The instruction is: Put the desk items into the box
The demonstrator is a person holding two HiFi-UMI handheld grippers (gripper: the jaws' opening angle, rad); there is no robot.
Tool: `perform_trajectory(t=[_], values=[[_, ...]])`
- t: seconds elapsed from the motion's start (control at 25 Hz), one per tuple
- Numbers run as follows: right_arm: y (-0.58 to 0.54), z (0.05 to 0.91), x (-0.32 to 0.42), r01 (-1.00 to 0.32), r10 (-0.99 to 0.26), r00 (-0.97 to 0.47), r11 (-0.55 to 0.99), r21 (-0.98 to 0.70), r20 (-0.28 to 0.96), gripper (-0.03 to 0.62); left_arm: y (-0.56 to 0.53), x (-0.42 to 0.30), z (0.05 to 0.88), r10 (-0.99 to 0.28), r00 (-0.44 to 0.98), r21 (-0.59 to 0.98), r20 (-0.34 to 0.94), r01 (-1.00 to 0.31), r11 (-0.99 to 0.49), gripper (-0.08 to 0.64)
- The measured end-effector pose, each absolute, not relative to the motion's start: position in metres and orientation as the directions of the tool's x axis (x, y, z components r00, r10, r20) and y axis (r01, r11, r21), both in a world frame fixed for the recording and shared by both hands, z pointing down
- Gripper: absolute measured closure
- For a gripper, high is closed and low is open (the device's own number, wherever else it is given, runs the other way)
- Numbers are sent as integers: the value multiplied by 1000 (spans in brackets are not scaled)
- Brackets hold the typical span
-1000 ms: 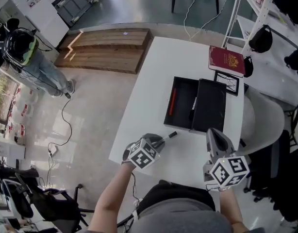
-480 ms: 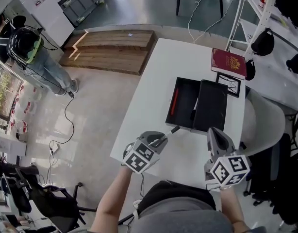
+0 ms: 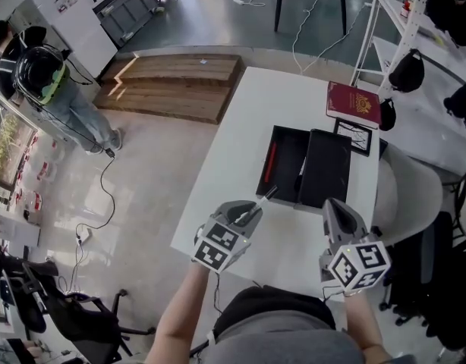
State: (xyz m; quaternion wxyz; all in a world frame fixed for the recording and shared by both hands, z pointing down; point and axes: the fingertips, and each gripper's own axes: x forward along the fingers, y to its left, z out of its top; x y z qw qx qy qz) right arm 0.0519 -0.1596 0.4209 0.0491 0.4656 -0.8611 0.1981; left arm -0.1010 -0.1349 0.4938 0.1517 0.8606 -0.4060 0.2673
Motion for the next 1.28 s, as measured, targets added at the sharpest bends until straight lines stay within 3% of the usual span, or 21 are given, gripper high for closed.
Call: perform_trajectory(t=[0.52, 1.28], values=[[-168, 405, 62, -842, -809, -538, 506, -186, 238, 588, -168, -90, 464, -712, 491, 95, 502, -850, -519, 488], [-182, 400, 76, -868, -838, -496, 477, -138, 226, 588, -252, -60, 470, -722, 474, 166, 504, -873, -458, 488]])
